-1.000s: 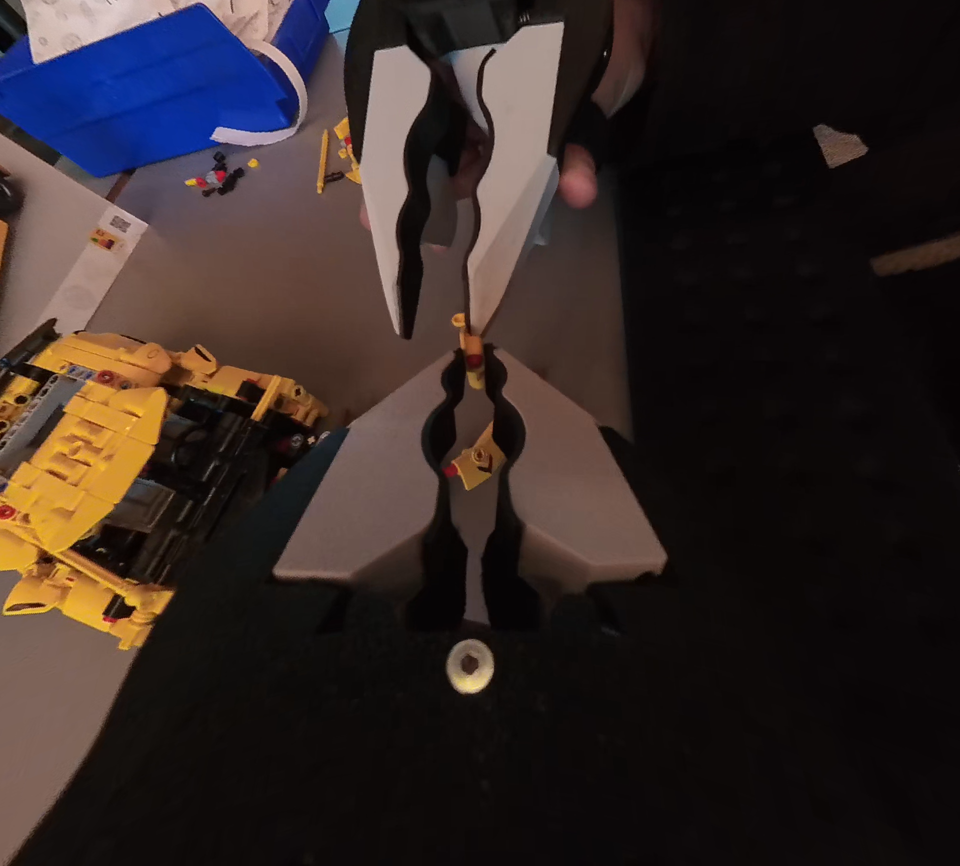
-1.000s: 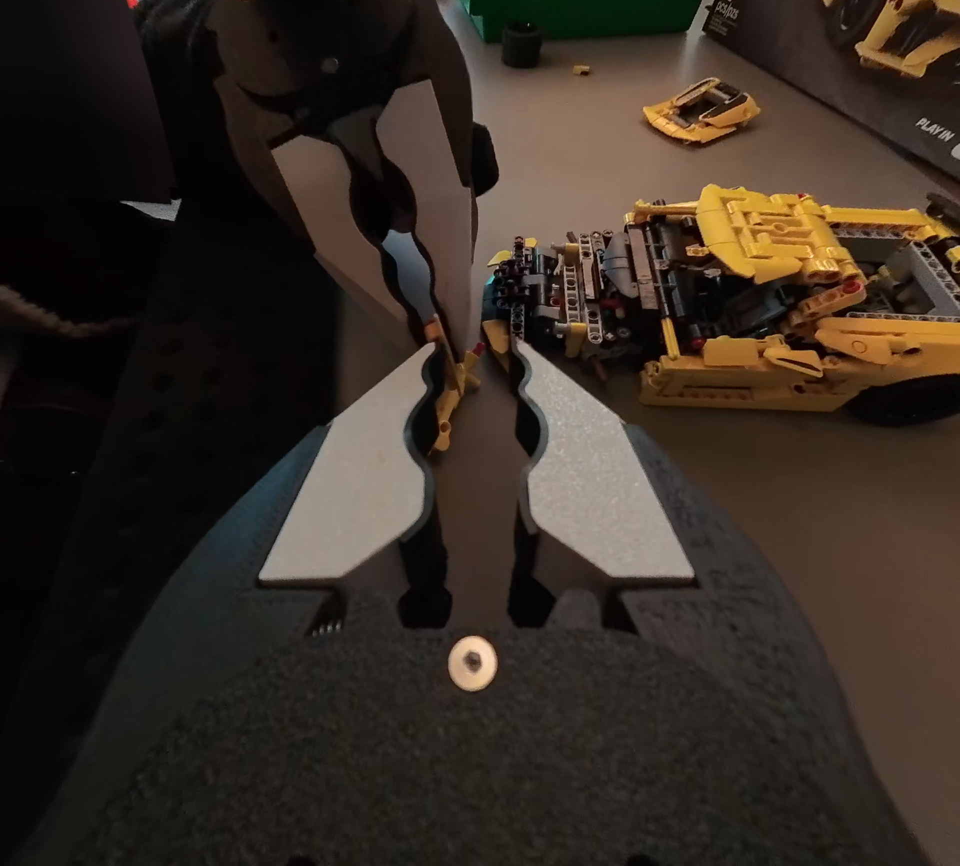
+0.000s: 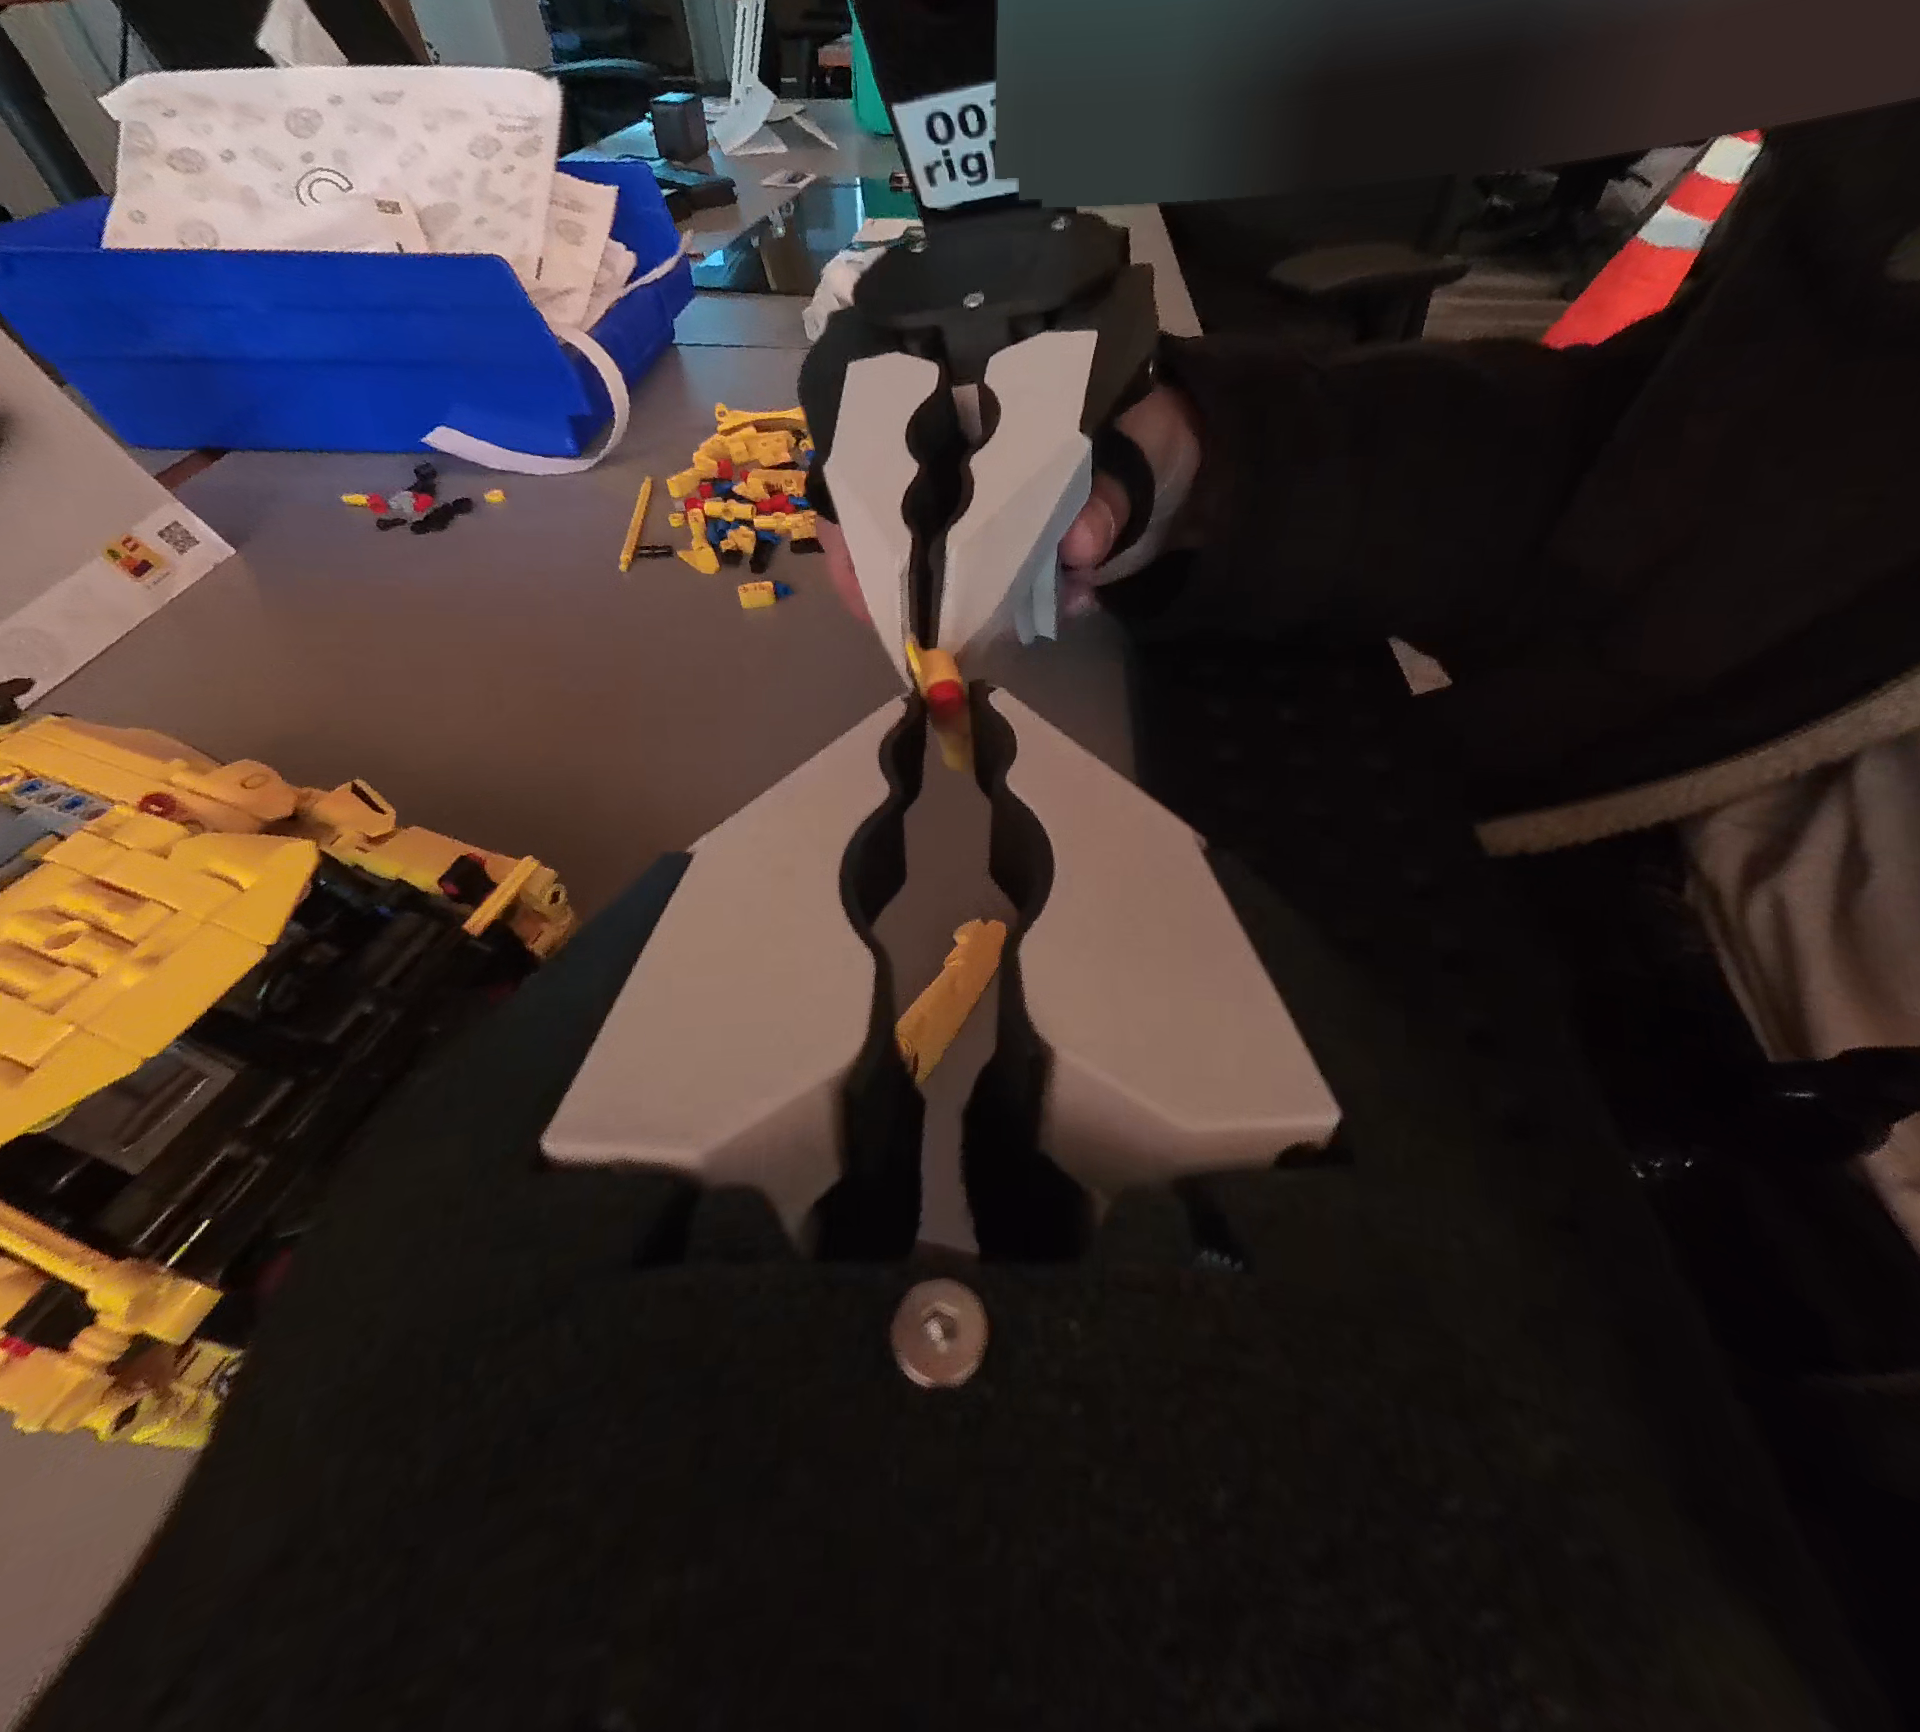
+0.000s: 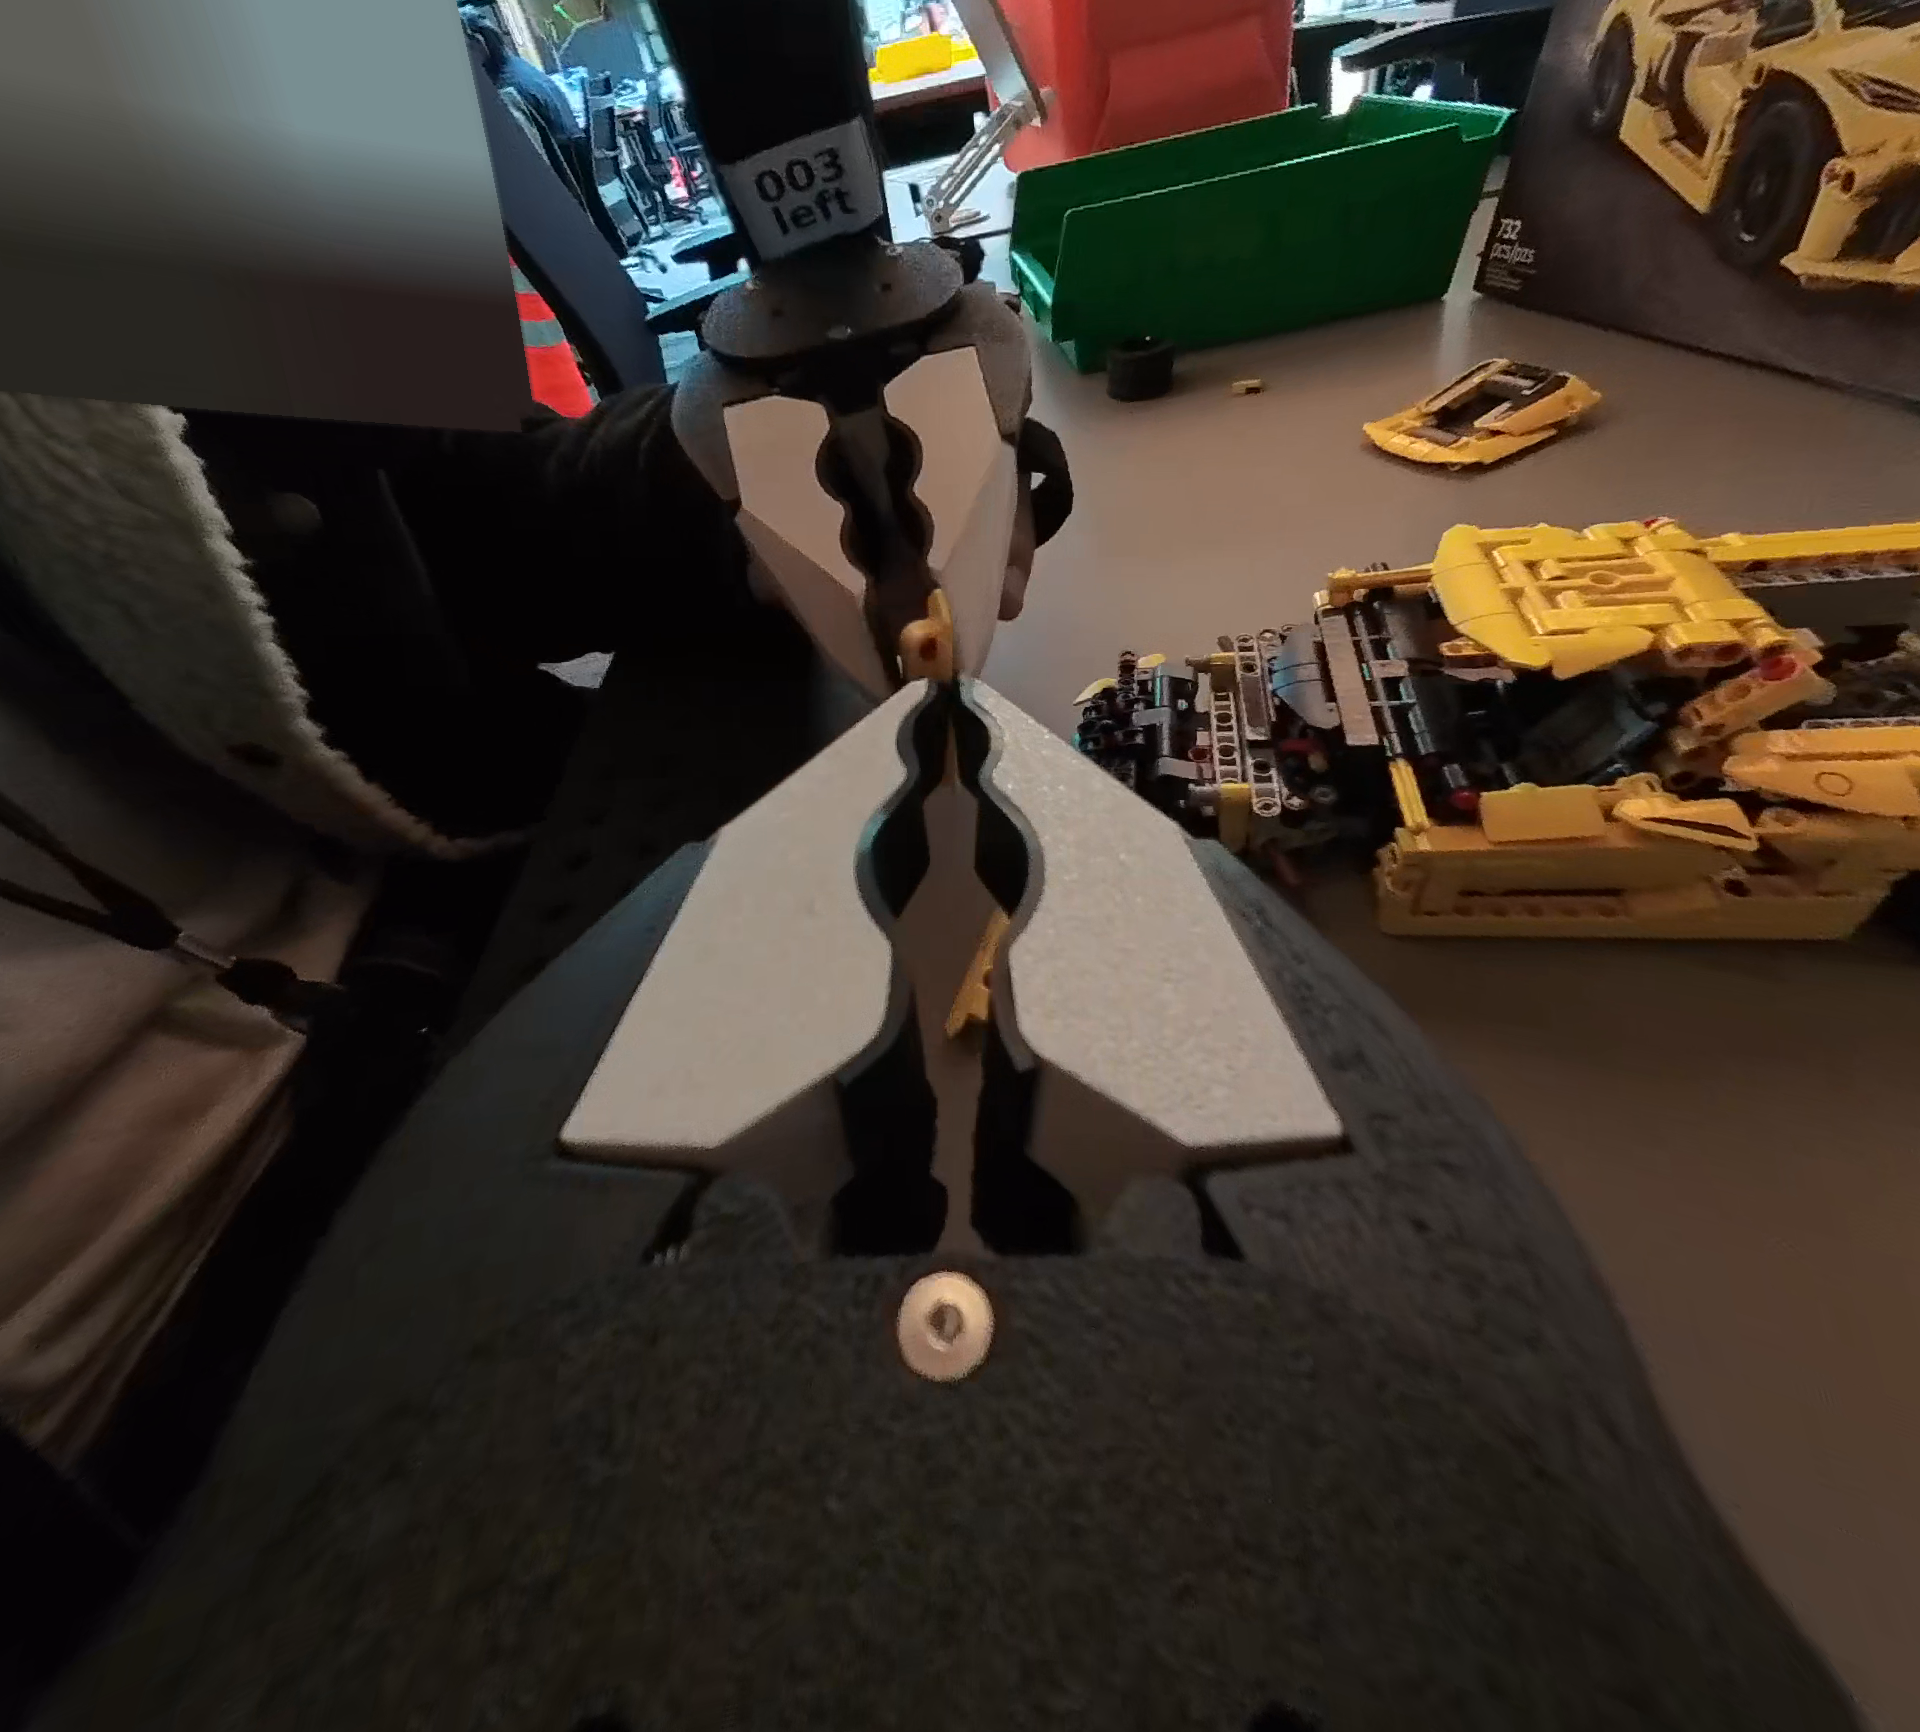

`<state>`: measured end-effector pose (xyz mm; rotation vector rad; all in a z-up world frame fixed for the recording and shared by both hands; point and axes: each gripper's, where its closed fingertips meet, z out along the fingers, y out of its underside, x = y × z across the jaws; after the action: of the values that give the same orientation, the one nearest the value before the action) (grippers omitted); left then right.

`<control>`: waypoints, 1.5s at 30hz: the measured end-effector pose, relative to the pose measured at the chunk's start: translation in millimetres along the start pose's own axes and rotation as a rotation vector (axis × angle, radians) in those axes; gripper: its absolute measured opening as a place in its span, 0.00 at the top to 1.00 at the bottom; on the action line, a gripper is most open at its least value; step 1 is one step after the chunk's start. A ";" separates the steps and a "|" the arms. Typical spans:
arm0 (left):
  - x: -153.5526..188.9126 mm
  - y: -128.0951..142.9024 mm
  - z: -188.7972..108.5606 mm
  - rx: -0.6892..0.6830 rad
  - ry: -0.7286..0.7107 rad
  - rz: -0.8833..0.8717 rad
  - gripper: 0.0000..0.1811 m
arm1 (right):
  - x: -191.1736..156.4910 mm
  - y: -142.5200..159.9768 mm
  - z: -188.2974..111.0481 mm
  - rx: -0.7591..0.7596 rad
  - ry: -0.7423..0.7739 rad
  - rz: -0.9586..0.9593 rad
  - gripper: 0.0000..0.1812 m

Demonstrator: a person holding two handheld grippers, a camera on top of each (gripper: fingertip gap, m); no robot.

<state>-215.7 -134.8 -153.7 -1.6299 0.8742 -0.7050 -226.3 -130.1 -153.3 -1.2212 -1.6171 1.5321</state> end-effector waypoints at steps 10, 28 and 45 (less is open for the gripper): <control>-7.0 -8.4 -6.4 0.051 -0.014 -0.047 0.96 | 5.4 0.4 -1.4 -0.001 0.032 -0.008 1.00; -9.7 -8.1 -5.6 0.045 -0.038 -0.056 0.96 | 8.0 0.1 -2.3 0.007 0.039 0.009 1.00; 3.9 -21.6 -7.6 0.115 0.045 -0.088 0.97 | -12.2 -16.6 -1.1 0.114 -0.104 0.088 0.97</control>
<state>-215.9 -139.5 -131.0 -1.5618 0.7830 -0.8414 -224.0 -139.2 -134.9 -1.1819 -1.5360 1.7443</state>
